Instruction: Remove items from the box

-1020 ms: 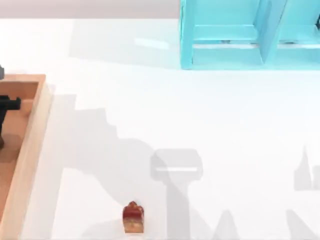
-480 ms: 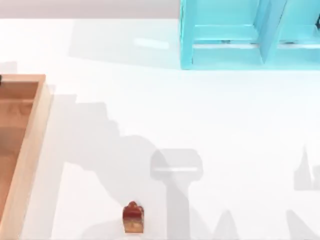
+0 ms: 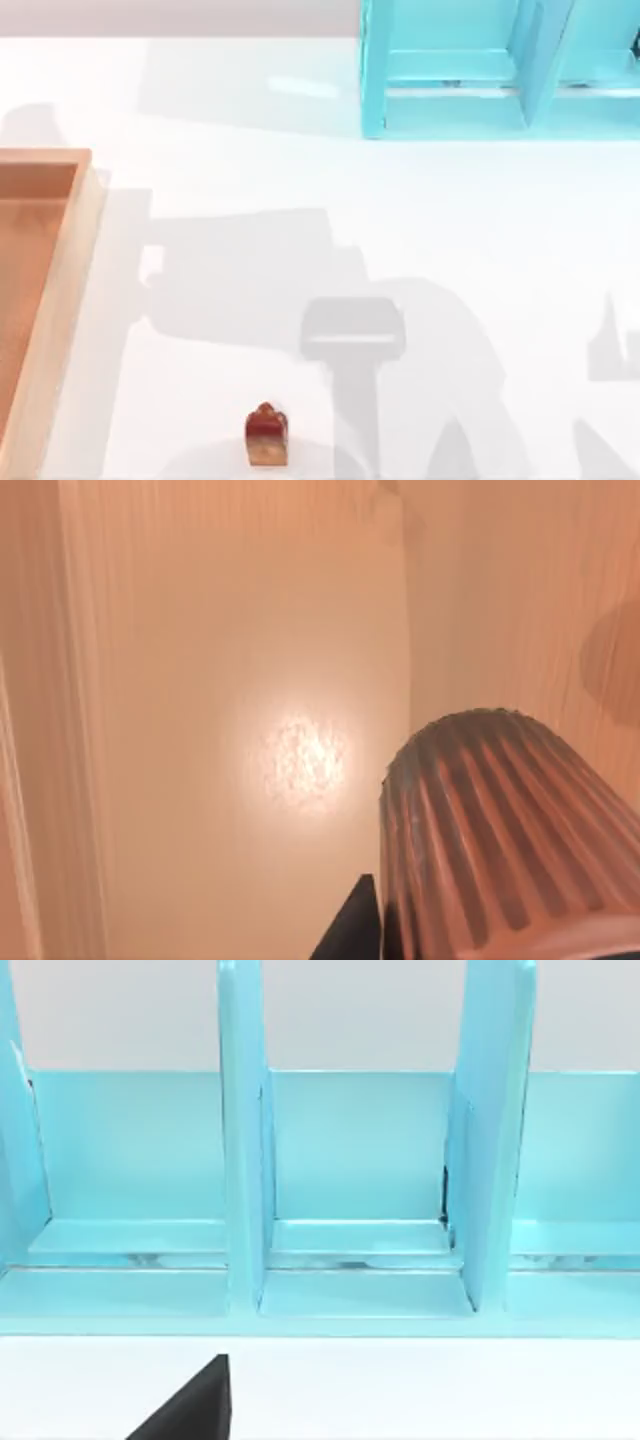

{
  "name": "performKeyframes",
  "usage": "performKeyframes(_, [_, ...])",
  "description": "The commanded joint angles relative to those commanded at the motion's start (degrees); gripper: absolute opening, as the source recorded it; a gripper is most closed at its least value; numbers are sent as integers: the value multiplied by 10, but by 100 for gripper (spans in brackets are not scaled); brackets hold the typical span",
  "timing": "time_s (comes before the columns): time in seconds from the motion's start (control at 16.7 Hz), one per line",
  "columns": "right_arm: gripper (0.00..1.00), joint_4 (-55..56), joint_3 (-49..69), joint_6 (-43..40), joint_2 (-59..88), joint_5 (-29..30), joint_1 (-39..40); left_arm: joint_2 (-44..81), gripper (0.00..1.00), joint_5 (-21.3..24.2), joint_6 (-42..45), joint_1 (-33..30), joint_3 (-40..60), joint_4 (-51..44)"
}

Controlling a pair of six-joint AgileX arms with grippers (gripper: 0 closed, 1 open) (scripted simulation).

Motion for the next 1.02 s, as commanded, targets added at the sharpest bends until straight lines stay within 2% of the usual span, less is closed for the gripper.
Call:
performKeyframes(0.18, [100,0,0,0,0,0,0,-7,0,2,2,-15,10,-25])
performKeyframes(0.42, [100,0,0,0,0,0,0,-4,0,2,2,-14,7,-23])
performKeyframes(0.54, [100,0,0,0,0,0,0,-4,0,2,-18,-33,-6,-12])
performKeyframes(0.72, [100,0,0,0,0,0,0,-12,0,3,-91,-107,-54,26])
performKeyframes(1.02, [100,0,0,0,0,0,0,-39,0,4,-296,-312,-179,125])
